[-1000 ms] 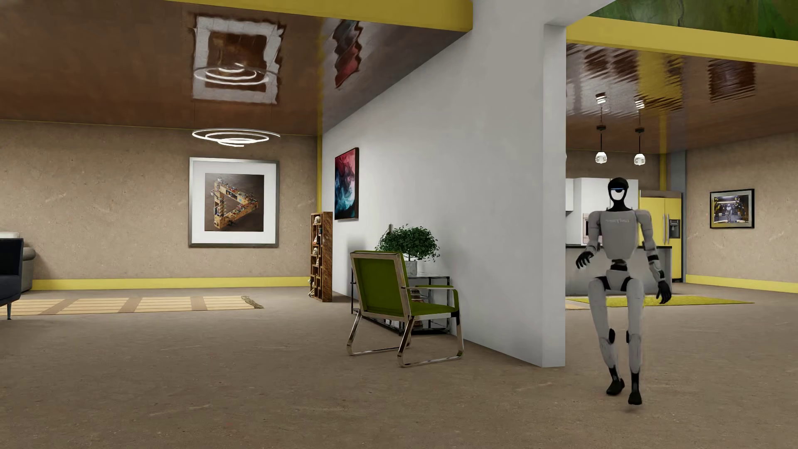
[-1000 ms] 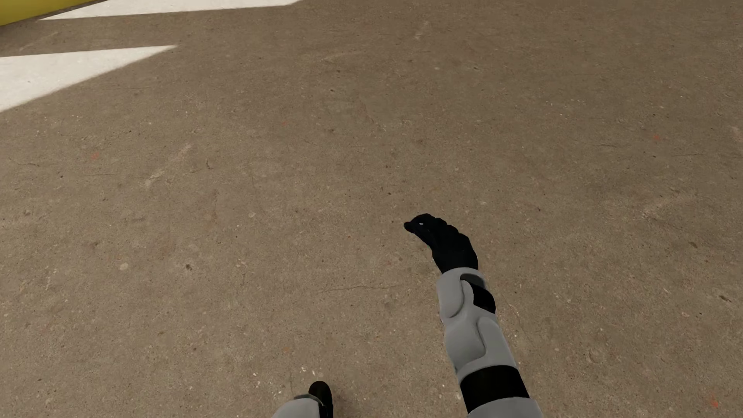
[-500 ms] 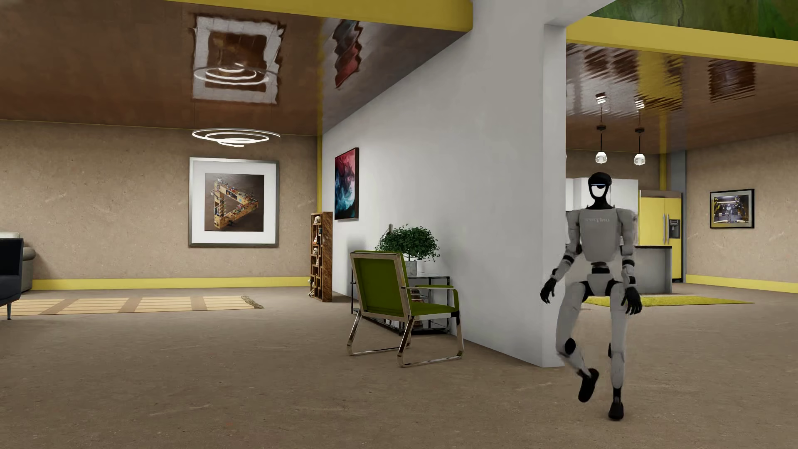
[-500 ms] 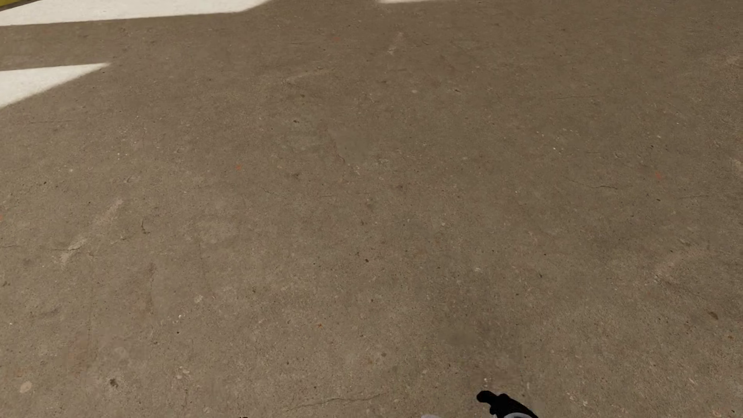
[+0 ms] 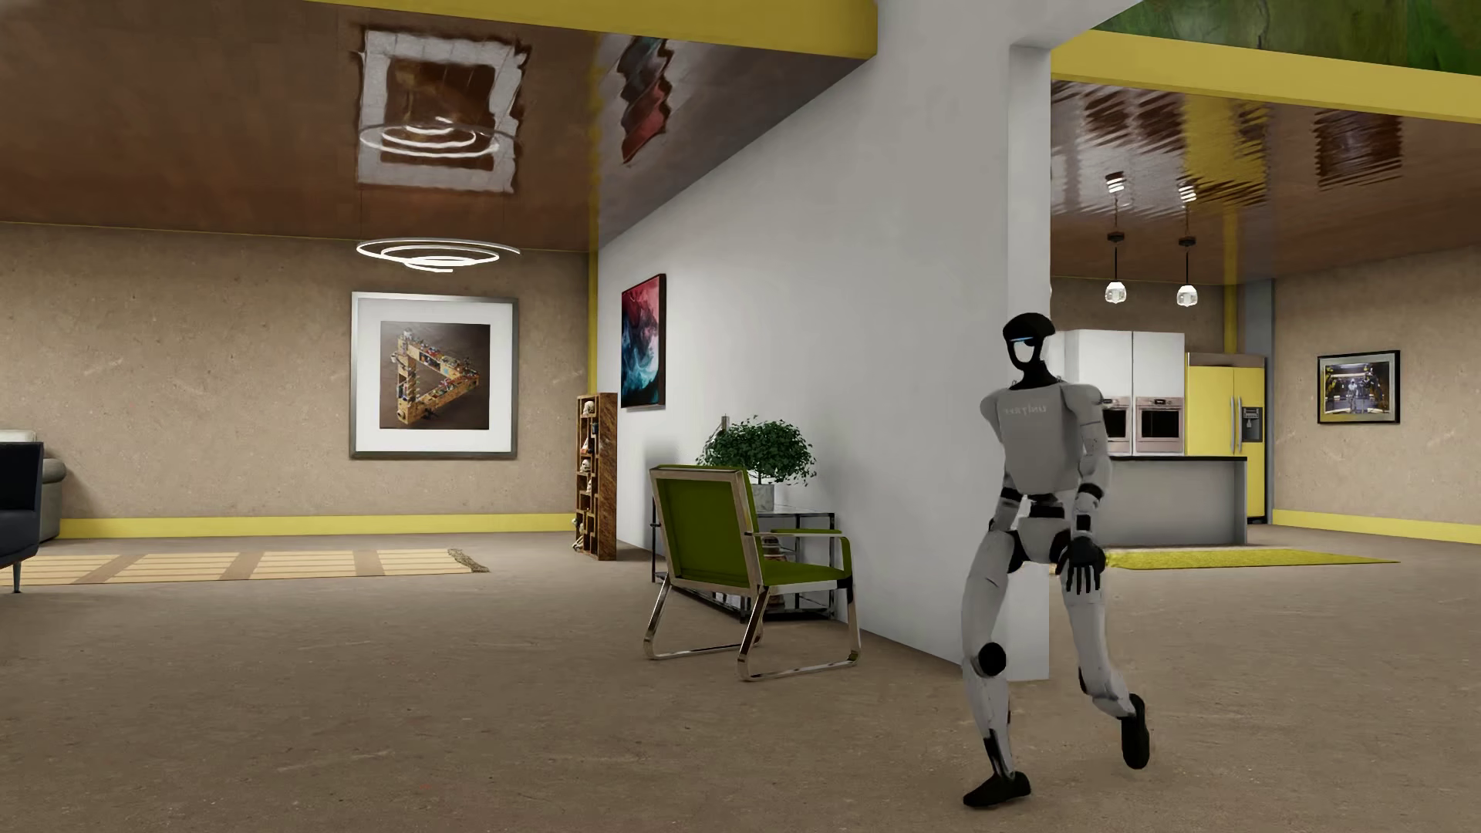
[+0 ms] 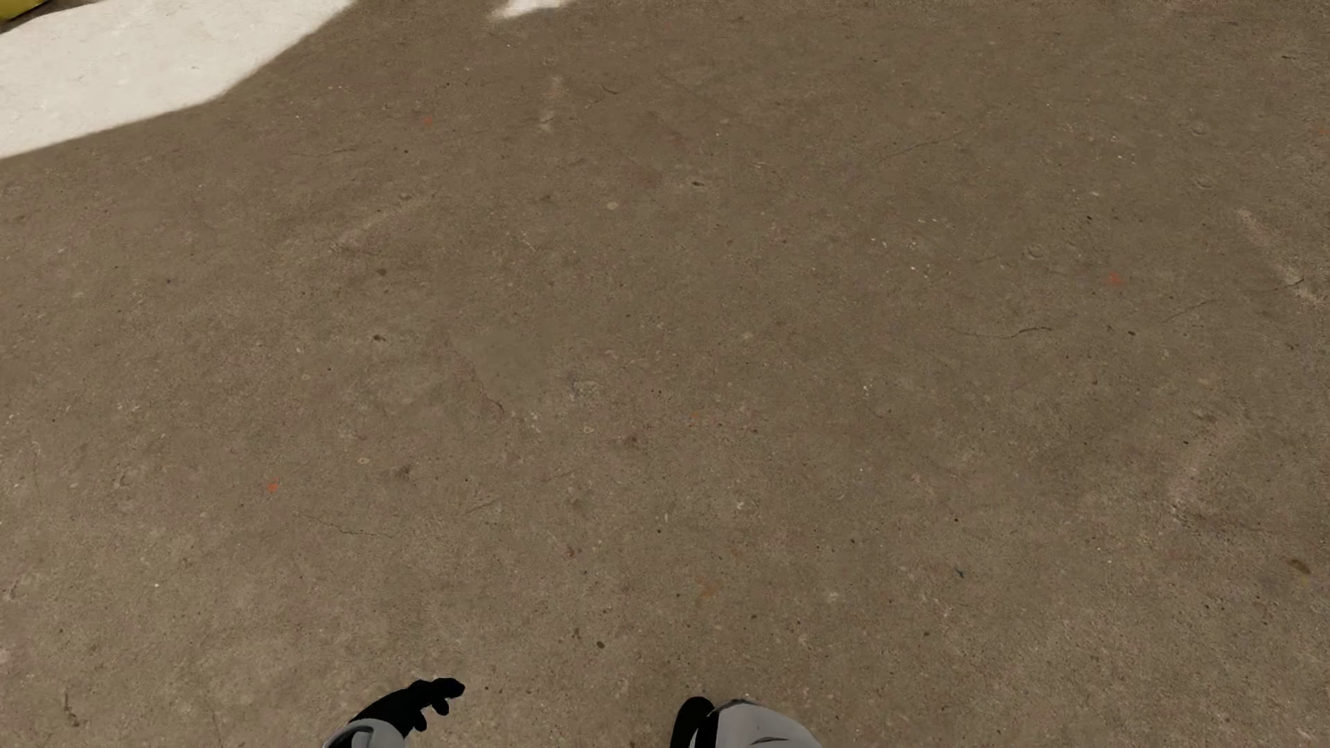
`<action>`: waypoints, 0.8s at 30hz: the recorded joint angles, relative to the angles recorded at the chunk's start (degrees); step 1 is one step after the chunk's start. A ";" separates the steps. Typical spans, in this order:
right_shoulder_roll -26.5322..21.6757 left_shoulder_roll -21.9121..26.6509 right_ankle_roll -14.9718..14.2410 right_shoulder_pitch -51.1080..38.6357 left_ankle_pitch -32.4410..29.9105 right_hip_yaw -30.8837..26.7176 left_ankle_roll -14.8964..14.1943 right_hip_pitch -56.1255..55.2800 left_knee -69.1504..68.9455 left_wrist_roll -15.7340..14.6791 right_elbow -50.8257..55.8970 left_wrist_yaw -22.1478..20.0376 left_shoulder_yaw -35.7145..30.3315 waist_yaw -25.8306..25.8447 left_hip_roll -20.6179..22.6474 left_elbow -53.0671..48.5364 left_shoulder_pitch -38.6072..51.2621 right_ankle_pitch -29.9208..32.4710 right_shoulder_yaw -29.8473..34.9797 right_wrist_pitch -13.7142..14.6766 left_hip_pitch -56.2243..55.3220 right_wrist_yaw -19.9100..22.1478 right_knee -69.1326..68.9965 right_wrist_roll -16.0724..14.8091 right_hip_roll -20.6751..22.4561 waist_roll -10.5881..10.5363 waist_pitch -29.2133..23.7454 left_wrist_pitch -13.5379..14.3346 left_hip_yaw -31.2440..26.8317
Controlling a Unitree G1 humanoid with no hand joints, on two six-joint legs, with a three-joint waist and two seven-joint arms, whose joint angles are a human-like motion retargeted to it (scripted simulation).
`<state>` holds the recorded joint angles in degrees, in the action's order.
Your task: Move towards the shelves
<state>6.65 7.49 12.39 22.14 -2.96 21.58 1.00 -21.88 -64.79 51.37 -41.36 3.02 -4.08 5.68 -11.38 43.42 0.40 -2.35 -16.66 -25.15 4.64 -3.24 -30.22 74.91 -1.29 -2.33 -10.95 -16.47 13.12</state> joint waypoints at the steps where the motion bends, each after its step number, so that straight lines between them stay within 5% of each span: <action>1: 1.24 0.08 -0.28 -5.18 3.43 -1.46 1.35 3.07 -7.74 1.13 -0.29 3.05 0.27 -0.70 -1.25 3.02 -1.88 -1.46 -0.35 -1.37 -6.05 3.50 1.37 -2.01 2.89 -0.89 -0.23 -1.66 -2.14; 3: 2.05 -0.09 -0.81 -16.00 4.91 -5.75 2.12 10.16 -15.64 1.95 -1.30 6.34 2.07 -2.38 -2.35 5.26 -7.48 -2.89 2.47 -0.09 -17.57 6.06 6.28 -4.66 8.04 -1.90 -0.34 -1.88 -6.32; 5: 1.26 -0.77 -1.16 -25.55 4.05 -11.30 1.85 16.61 -12.72 1.26 -0.53 6.81 5.40 -4.36 -2.95 3.10 -14.15 -4.70 9.46 7.92 -26.73 5.32 10.05 -6.85 11.63 -2.31 0.02 -0.50 -9.16; 7: -1.89 -2.74 -1.48 -34.00 4.61 -16.63 3.94 21.78 1.05 -0.72 2.73 5.02 8.95 -6.12 -3.43 -0.95 -20.27 -7.84 19.91 15.76 -32.03 3.82 11.17 -5.37 13.76 -2.69 0.26 2.32 -9.19; 9: -5.18 -4.98 -1.58 -40.10 2.70 -20.02 2.42 26.20 26.88 -1.67 8.82 3.06 11.06 -7.11 -1.75 -3.31 -23.81 -11.03 27.80 20.15 -32.42 3.08 11.75 -3.96 14.95 -3.18 0.37 3.19 -7.63; 11: -7.84 -6.28 -1.82 -41.59 2.81 -21.29 -3.18 31.19 53.92 -1.42 16.44 2.55 11.63 -7.42 4.64 -4.55 -25.05 -13.83 31.31 20.51 -30.06 3.32 13.26 -2.28 15.33 -3.35 0.47 3.29 -12.34; 12: -8.47 -6.14 -2.09 -40.34 5.36 -20.78 -9.44 33.67 57.19 -0.66 20.06 3.28 11.14 -7.28 6.87 -4.92 -25.04 -15.30 31.05 20.27 -30.46 4.20 13.04 -3.29 15.31 -3.38 0.41 3.66 -12.29; 14: -9.41 -5.66 -2.31 -35.53 2.11 -18.57 -6.98 38.61 48.64 0.79 23.99 2.39 11.45 -7.25 10.61 -5.11 -23.63 -15.80 29.13 17.88 -31.50 4.95 11.88 -6.94 14.89 -3.22 0.42 3.31 -12.19; 16: -9.91 -7.19 -3.47 -31.02 -3.02 -17.88 0.76 42.70 40.71 -0.25 20.77 -0.83 14.84 -8.15 12.54 -6.92 -23.60 -10.94 28.73 13.66 -29.74 4.08 8.17 -9.15 13.90 -2.27 1.11 2.19 -13.48; 18: -10.08 -9.41 -5.17 -28.76 3.77 -17.66 3.10 39.72 31.55 -4.49 9.59 -5.42 18.80 -8.92 11.13 -7.96 -24.44 -1.27 28.96 8.09 -29.52 1.63 -5.44 -7.33 11.09 -0.43 1.36 2.44 -9.48; 20: -9.86 -9.49 -18.08 -27.96 9.81 -15.61 2.98 28.98 28.24 -5.20 -6.71 -6.60 18.68 -9.17 10.24 -4.00 -22.04 9.61 27.49 -0.22 -27.19 -4.71 -28.28 -4.20 5.37 1.69 1.25 0.37 -5.59; 21: -10.77 -8.04 -17.09 -26.91 12.02 -14.73 2.51 22.96 28.32 -2.89 -12.66 -4.70 16.56 -8.90 9.99 -0.88 -19.31 10.08 28.63 -1.77 -25.19 -9.91 -37.08 -1.35 1.92 2.78 1.23 -0.78 -4.01; 23: -15.14 -4.01 -13.56 -21.66 15.22 -12.96 1.69 11.41 30.12 4.32 -14.80 0.51 9.98 -7.46 10.03 4.50 -12.33 3.98 34.55 5.65 -20.58 -16.14 -46.61 6.83 -3.98 4.60 1.22 -2.96 -2.35; 24: -17.67 -2.60 -12.83 -17.46 16.36 -12.34 1.35 6.32 31.67 7.21 -12.15 2.01 7.25 -6.41 10.35 5.89 -9.11 3.64 34.23 9.99 -18.00 -13.87 -47.41 8.01 -6.22 5.26 1.28 -2.08 -1.85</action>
<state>-11.02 4.89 -0.45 4.68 13.40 9.24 2.35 -15.56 -33.12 58.58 -53.51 5.03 3.17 -0.73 -1.02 49.31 -8.71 1.29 17.57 -15.16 -13.36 -17.12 -77.62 82.93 -7.51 2.93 -9.67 -18.54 11.26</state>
